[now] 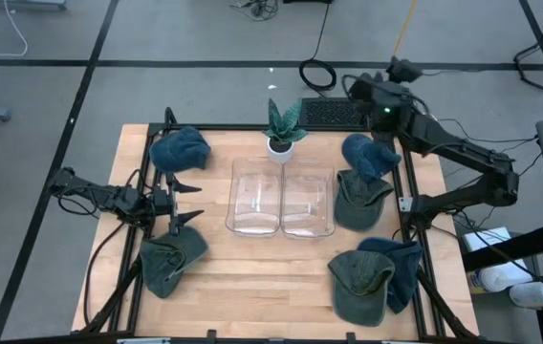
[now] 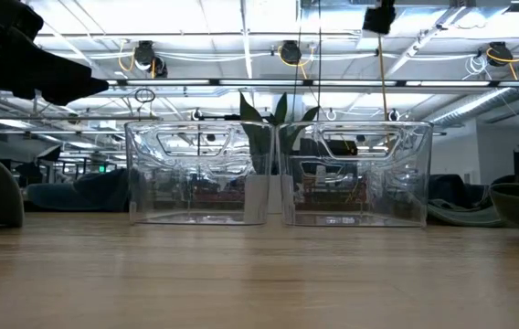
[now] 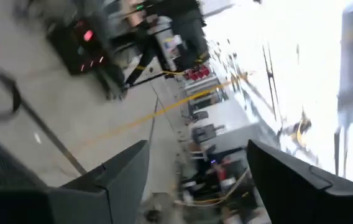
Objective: Pick & Place hat
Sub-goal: Put the top right blue cap into the left transparent bin
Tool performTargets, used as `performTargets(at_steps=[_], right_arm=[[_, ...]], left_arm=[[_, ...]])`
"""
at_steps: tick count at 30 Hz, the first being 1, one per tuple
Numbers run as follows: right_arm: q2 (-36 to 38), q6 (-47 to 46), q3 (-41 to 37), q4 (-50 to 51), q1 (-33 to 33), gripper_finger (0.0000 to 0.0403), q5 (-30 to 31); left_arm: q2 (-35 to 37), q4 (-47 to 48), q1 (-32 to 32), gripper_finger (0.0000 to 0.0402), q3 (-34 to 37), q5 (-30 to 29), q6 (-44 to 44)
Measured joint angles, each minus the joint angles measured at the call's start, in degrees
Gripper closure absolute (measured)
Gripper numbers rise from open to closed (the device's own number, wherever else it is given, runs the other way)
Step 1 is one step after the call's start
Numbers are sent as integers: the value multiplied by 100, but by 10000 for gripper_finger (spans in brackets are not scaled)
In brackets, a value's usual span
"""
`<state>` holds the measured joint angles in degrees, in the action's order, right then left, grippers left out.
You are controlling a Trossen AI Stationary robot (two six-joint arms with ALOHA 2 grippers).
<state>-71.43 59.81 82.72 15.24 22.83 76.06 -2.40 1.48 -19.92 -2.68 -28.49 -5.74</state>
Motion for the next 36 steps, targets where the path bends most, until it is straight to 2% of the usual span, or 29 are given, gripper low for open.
performTargets(at_steps=[5,9,15,22,27,32,36], right_arm=[[-120,-2,-3,978,221,145,-682],[-233,-673,-2,1414,240,145,-1349],[-408,-2977,-3,2349,509,145,-2558],[-529,-6000,-3,3593,847,145,-2861],[-568,-7894,-3,4334,1085,145,-4031],[-720,-8978,-3,4678,1323,145,-5491],[-891,-9437,-3,4860,1483,145,-6053]], left_arm=[[-2,0,1,74,0,1,0],[0,0,0,77,0,1,0],[-2,2,0,88,0,0,0],[-2,2,1,87,0,1,0],[0,0,2,77,0,1,0],[-1,1,1,80,0,2,0],[0,0,1,89,0,1,0]])
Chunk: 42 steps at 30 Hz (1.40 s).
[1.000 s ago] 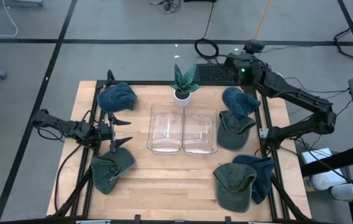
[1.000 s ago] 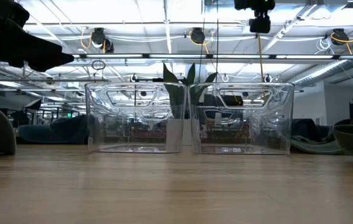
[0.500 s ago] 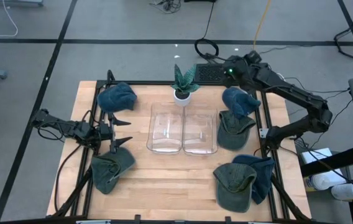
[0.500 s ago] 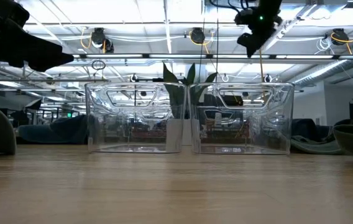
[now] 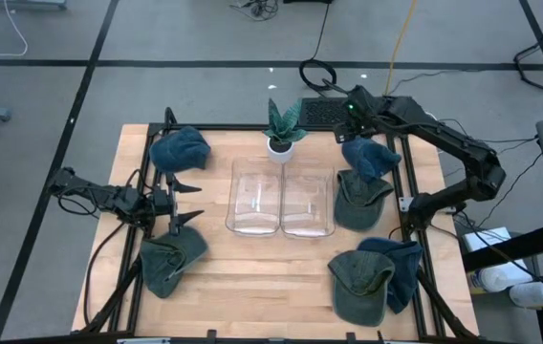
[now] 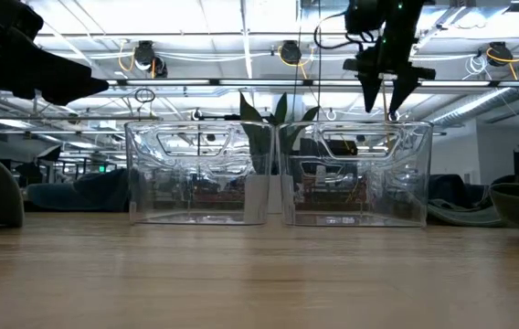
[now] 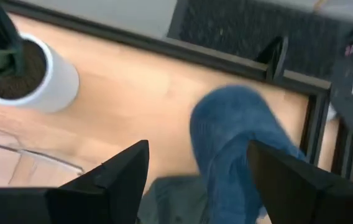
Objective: Pick & Place hat
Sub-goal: Put the top right blue cap into the left transparent bin
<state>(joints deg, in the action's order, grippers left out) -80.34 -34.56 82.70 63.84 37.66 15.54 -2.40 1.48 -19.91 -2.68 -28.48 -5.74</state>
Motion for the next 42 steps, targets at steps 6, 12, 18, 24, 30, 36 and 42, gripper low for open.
performTargets(at_steps=[6,12,18,24,30,36,42], right_arm=[[-230,-434,0,565,301,145,-217],[-480,-723,-119,862,493,145,-220],[-487,-827,-783,521,618,145,-226],[-451,-811,-1506,-452,784,145,-246],[-452,-817,-2094,-1381,989,145,-677],[-445,-803,-2453,-1563,1115,145,-681],[-445,-681,-2664,-1916,1118,145,-684]], left_arm=[[-1,0,-1,95,0,1,0],[1,-2,-1,83,0,1,0],[1,-2,1,76,0,1,0],[0,-2,-1,88,0,1,0],[-1,0,-1,96,0,-1,0],[1,0,1,86,0,-1,0],[1,0,-1,76,0,1,0]])
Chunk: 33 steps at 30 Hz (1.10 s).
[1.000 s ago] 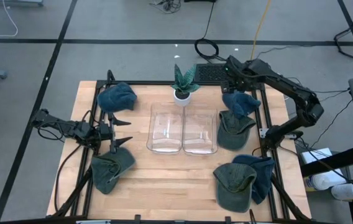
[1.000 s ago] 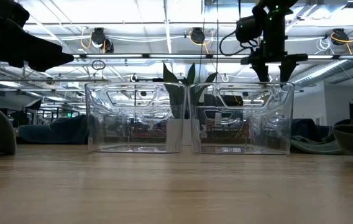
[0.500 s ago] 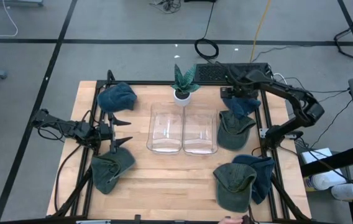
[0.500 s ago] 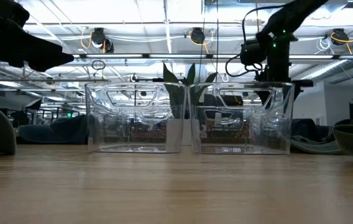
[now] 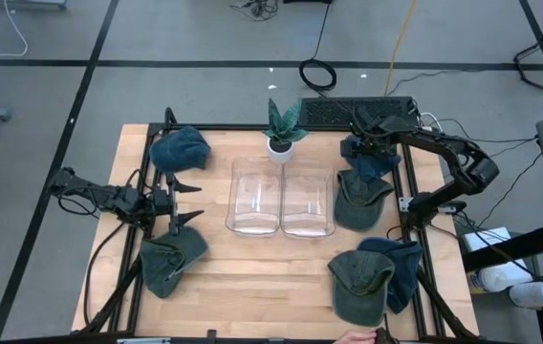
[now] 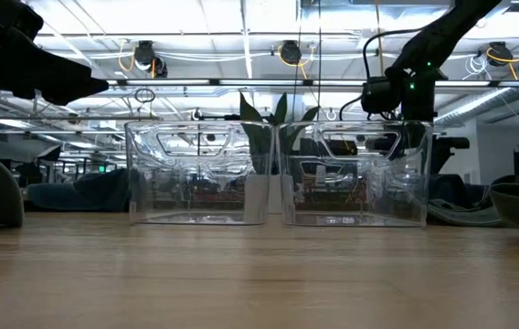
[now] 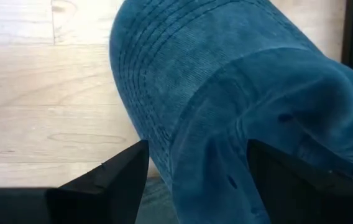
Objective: Pick & Place hat
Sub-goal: Put the top right blue cap into the left transparent bin
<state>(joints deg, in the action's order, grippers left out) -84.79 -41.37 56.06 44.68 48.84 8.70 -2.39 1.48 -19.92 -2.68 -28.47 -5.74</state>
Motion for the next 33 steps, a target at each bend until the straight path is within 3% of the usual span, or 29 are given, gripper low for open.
performTargets(at_steps=[9,18,27,33], right_arm=[[-17,117,-175,-74,63,168,1],[-17,327,-175,-293,63,267,1],[-17,487,-175,-289,63,391,100],[-1,656,-175,-288,63,400,180]], left_arm=[[-1,0,0,90,0,0,0],[0,0,0,91,0,0,0],[-1,0,0,76,0,0,0],[0,0,1,82,0,0,0]])
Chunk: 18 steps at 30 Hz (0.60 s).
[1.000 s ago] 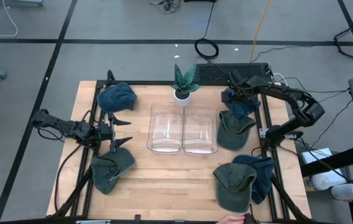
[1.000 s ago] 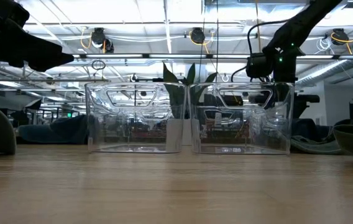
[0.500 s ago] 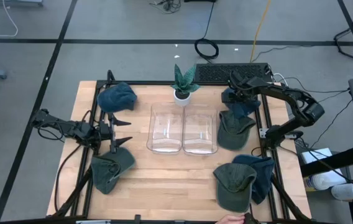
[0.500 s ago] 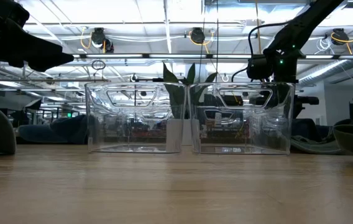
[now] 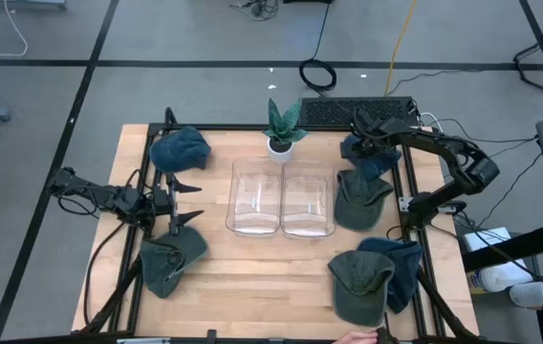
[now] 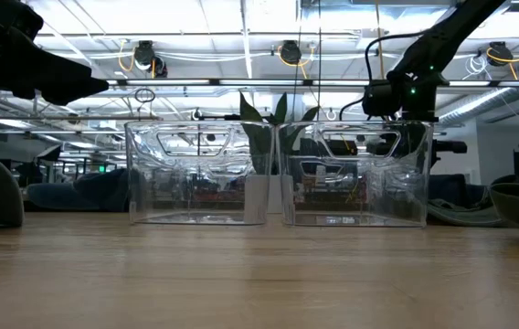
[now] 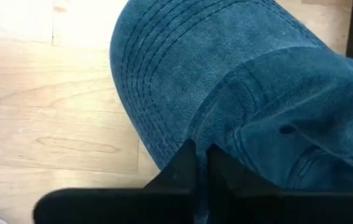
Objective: Pick & Place hat
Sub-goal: Put the top right blue cap into the left transparent bin
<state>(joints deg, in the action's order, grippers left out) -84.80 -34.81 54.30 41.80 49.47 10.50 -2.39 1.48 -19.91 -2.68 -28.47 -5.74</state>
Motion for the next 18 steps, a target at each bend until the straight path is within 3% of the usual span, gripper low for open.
performTargets(at_steps=[12,18], right_arm=[[978,463,10,98,0,402,6],[1522,773,338,845,-46,402,211]], left_arm=[[0,0,-1,87,0,0,0],[-2,0,1,76,0,0,0]])
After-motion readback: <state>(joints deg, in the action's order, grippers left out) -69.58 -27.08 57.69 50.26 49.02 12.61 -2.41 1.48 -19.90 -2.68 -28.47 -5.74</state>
